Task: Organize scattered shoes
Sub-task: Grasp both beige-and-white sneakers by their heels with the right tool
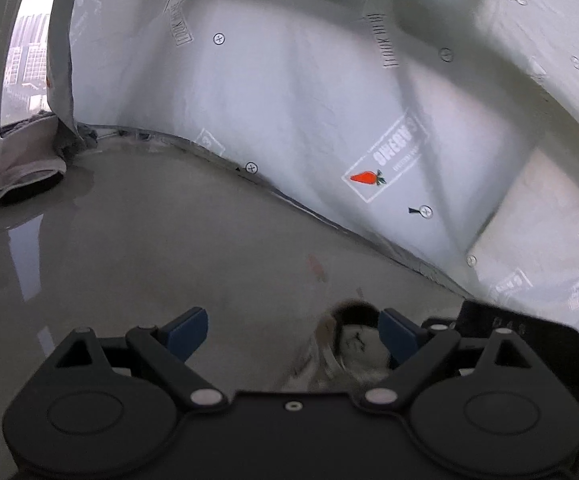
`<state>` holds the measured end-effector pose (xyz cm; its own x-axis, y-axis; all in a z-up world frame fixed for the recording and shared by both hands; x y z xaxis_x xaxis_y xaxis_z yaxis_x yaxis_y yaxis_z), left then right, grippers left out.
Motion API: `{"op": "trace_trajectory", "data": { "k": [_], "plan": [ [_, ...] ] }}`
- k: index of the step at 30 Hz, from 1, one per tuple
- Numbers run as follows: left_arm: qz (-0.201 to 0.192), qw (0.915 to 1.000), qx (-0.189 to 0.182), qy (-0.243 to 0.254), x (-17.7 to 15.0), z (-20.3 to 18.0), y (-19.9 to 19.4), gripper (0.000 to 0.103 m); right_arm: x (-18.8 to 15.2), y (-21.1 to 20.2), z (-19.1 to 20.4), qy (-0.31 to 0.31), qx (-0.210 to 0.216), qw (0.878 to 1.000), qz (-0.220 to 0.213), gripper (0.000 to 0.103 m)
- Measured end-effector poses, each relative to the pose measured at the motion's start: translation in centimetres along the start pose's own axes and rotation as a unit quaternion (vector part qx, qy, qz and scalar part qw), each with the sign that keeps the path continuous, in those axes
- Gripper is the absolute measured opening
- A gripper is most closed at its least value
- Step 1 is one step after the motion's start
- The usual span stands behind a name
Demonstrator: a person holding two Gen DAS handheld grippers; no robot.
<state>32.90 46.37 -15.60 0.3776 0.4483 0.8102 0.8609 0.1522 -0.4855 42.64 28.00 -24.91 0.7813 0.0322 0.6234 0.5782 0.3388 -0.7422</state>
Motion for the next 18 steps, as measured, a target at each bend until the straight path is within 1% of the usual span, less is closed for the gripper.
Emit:
{"op": "trace_trajectory", "data": {
  "k": [5,8,11,15,18],
  "plan": [
    [0.006,0.9999,0.009,-0.008,1.7,1.4,4.5,0.093,0.6,3.8,0.4,0.014,-0.01,0.998,0.057,0.103],
    [0.016,0.9997,0.015,-0.014,2.9,2.3,7.0,0.093,0.9,5.6,0.7,0.032,-0.03,0.995,0.091,0.103],
    [0.023,0.9996,0.013,-0.006,3.4,3.0,8.7,0.093,1.1,6.4,1.0,0.037,-0.044,0.993,0.104,0.103],
    [0.042,0.9989,0.019,-0.004,3.1,3.9,10.6,0.093,2.1,6.6,0.0,0.115,-0.031,0.984,0.133,0.102],
    [0.05,0.9986,0.017,-0.005,2.8,4.1,11.3,0.093,2.1,6.2,-0.4,0.103,-0.039,0.985,0.133,0.102]
  ]
}}
Point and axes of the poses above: each gripper's, at about its wrist camera, not at the fingertips, and y roughly the way its jaws point, z to its left, x to its top, the point moved 9 cm from there along y, roughly the way its jaws point, and after that the axes turned 2 degrees about x, right-handed, at the moved point
